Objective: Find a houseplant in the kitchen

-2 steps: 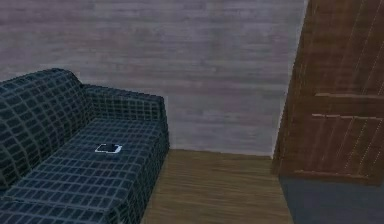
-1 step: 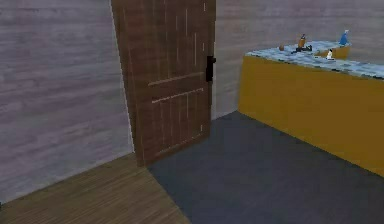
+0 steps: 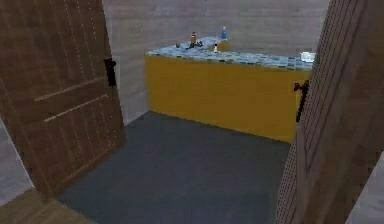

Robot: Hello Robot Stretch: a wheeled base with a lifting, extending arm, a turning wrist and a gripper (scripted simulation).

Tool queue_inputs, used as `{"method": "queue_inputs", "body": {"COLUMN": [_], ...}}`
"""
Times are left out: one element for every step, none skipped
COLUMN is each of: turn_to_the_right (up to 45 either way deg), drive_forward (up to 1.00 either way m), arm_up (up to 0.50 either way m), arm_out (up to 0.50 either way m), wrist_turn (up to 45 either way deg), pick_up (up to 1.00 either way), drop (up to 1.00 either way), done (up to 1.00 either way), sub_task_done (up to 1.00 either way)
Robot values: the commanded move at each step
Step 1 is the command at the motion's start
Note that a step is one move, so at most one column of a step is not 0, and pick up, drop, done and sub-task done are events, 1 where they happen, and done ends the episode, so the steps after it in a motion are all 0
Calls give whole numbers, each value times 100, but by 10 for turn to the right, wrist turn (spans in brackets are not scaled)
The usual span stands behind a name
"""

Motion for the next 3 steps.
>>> {"method": "queue_inputs", "body": {"turn_to_the_right": [0,180,0], "drive_forward": [40,0,90], "arm_up": [0,0,0], "arm_out": [0,0,0], "wrist_turn": [0,0,0], "pick_up": [0,0,0], "drop": [0,0,0], "done": [0,0,0], "sub_task_done": [0,0,0]}}
